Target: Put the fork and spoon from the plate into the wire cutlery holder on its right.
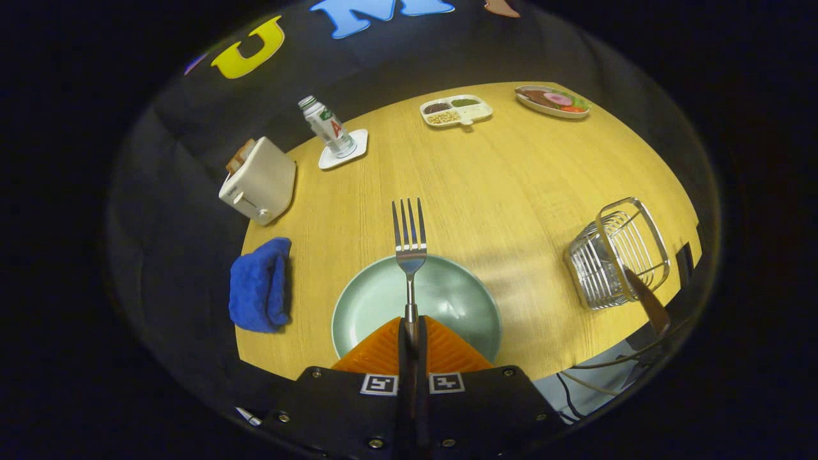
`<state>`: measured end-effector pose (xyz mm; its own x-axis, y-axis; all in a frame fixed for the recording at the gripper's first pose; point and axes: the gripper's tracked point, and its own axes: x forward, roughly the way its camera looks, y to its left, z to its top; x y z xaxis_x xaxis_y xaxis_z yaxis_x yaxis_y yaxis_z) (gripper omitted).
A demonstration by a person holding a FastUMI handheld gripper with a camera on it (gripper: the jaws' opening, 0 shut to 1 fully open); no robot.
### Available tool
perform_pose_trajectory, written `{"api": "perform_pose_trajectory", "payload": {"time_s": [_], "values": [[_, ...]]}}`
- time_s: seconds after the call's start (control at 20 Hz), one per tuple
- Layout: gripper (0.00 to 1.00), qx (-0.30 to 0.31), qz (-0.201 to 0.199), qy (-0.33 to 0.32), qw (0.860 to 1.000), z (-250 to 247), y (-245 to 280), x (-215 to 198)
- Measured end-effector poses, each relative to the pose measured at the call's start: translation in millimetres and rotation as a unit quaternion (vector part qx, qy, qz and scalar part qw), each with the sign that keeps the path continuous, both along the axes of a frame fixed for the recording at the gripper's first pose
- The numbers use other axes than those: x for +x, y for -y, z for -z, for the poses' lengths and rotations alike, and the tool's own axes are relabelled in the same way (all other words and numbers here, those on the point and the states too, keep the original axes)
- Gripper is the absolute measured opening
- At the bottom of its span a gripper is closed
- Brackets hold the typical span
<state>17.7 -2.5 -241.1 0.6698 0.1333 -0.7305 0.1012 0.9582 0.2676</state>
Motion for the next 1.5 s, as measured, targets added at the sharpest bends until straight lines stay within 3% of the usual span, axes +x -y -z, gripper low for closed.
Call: {"api": "perform_pose_trajectory", "payload": {"time_s": [0.4,0.6,1.05,1.5], "values": [[0.03,0.031,0.146,0.016,0.989,-13,91,-19],[0.04,0.048,0.195,0.01,0.98,-11,118,-32],[0.03,0.11,0.235,-0.021,0.965,-3,123,-44],[0.07,0.129,0.267,-0.032,0.954,3,131,-42]]}}
